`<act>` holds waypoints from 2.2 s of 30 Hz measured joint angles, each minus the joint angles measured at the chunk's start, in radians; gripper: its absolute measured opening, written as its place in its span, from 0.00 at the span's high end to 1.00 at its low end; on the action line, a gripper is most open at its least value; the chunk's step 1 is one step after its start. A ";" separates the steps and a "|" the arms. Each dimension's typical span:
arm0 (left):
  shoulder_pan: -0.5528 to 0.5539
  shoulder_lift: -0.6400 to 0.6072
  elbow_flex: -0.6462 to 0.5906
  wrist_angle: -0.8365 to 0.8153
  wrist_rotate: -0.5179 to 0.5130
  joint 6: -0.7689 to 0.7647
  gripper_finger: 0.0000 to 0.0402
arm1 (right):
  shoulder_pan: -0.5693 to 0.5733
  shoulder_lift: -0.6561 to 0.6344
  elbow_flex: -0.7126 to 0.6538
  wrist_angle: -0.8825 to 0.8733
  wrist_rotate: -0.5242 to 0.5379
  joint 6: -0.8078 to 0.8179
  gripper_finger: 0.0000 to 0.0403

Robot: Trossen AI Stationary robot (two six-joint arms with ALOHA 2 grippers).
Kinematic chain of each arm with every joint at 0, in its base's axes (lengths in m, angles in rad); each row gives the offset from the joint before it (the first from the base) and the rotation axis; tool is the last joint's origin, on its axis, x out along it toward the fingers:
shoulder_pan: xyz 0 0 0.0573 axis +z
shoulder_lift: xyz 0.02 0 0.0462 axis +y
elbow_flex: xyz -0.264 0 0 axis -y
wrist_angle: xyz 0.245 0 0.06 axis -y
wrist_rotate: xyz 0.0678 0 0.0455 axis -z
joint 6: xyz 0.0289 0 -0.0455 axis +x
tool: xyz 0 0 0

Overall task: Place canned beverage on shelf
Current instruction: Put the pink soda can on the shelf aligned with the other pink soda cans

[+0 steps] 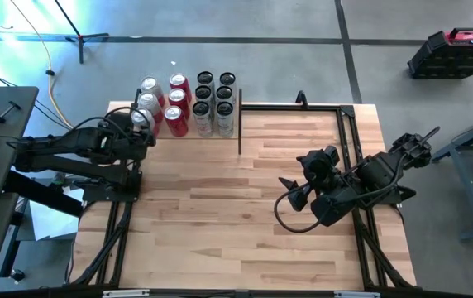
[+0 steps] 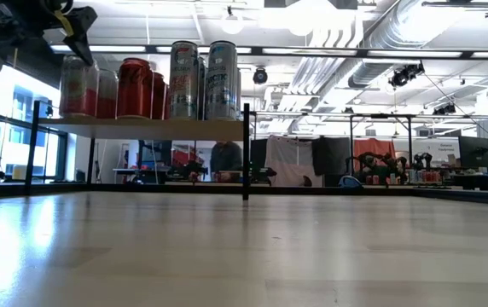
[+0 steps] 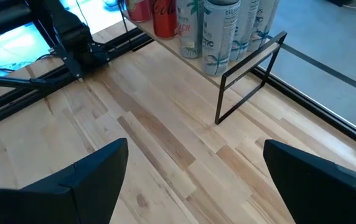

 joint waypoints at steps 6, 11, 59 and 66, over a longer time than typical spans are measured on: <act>0.000 -0.017 0.019 -0.043 0.059 0.001 0.16 | 0.000 0.000 0.000 0.000 -0.005 0.000 0.11; 0.000 -0.025 0.008 -0.055 0.112 -0.044 0.16 | 0.000 0.000 0.000 0.000 -0.004 -0.001 0.11; 0.305 0.031 -0.006 0.193 0.270 0.186 0.16 | 0.001 0.000 0.000 0.011 0.002 -0.003 0.11; 0.345 0.031 -0.006 0.194 0.286 0.220 0.16 | 0.000 0.000 0.000 0.011 0.002 0.018 0.11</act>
